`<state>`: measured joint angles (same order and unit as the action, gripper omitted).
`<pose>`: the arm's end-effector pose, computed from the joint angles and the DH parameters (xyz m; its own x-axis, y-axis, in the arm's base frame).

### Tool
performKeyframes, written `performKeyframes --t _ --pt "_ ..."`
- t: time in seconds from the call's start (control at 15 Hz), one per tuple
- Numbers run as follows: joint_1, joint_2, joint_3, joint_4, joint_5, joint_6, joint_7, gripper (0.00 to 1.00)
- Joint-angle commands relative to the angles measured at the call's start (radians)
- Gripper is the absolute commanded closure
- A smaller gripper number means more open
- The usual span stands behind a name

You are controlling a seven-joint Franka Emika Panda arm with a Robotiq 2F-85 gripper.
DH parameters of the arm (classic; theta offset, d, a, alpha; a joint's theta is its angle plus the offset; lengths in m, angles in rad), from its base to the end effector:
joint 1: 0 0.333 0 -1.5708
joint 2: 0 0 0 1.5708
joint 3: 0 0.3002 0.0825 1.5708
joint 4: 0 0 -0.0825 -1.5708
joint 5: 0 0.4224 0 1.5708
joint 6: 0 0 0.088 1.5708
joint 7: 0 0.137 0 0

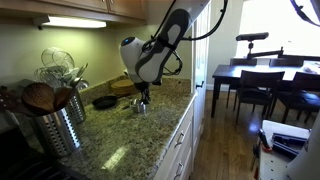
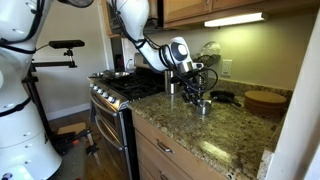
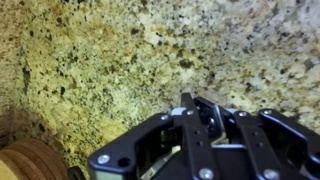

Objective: Unstack the silver measuring cups on the countertop

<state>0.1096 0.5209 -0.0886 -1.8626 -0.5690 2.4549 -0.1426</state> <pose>0.6714 0.0049 0.1757 0.8265 0.5562 -0.0869 0.5403 -0.7405 0.3995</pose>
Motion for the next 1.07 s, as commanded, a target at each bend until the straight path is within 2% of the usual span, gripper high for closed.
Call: performKeyframes --t 0.0,1.0 --pt "0.03 -0.069 -0.008 -0.103 -0.053 0.014 0.07 0.93" --pt "0.037 -0.166 -0.003 -0.189 -0.177 0.006 0.239 0.93"
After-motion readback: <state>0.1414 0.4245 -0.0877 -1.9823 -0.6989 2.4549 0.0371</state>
